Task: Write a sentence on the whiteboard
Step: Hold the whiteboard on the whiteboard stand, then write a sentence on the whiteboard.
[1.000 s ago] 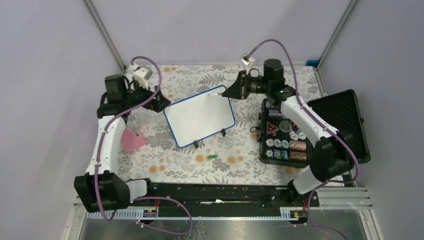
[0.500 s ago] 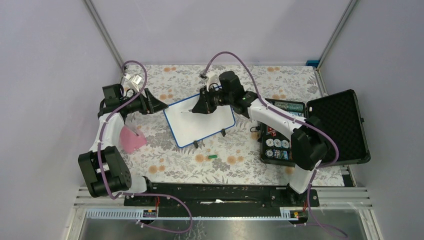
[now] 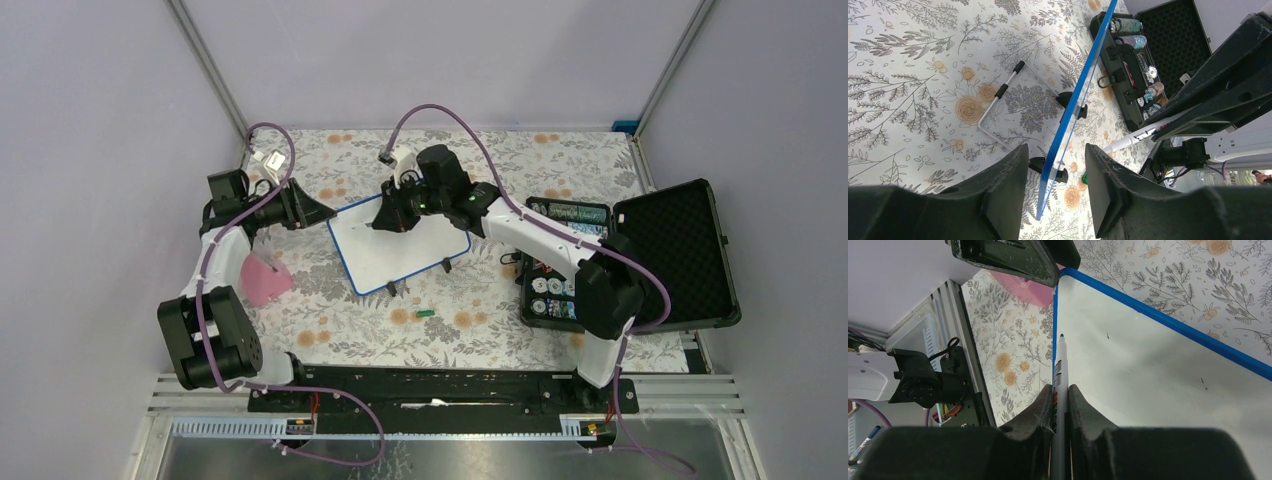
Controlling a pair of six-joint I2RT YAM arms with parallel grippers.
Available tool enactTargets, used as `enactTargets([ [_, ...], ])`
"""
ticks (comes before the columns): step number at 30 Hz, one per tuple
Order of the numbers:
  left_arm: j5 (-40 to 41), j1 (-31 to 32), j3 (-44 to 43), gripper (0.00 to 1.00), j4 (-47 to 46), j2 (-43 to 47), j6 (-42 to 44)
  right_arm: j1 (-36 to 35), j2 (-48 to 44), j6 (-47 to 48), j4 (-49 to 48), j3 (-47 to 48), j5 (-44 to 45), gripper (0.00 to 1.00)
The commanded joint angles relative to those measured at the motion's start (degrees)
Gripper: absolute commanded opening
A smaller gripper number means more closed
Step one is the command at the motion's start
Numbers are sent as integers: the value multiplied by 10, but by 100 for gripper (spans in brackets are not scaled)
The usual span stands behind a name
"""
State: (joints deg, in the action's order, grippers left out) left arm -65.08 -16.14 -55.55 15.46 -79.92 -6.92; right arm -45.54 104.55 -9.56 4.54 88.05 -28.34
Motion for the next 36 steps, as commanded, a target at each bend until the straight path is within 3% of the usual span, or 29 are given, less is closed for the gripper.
enactTargets([
  [1, -34, 2, 9, 46, -43, -11, -7, -8, 9, 18, -2, 39, -8, 0],
  [10, -39, 2, 11, 40, -46, -16, -8, -13, 36, 6, 17, 83, -30, 0],
  [16, -41, 4, 11, 22, -46, -17, -8, -21, 50, 3, 22, 94, -26, 0],
  [25, -41, 4, 9, 7, -46, -19, -6, -24, 69, 7, 40, 121, -17, 0],
  [31, -36, 4, 11, 0, -46, -16, -3, -24, 77, 11, 41, 124, -12, 0],
  [36, -29, 5, 11, 0, -46, -11, 10, -24, 77, 12, 45, 128, -10, 0],
])
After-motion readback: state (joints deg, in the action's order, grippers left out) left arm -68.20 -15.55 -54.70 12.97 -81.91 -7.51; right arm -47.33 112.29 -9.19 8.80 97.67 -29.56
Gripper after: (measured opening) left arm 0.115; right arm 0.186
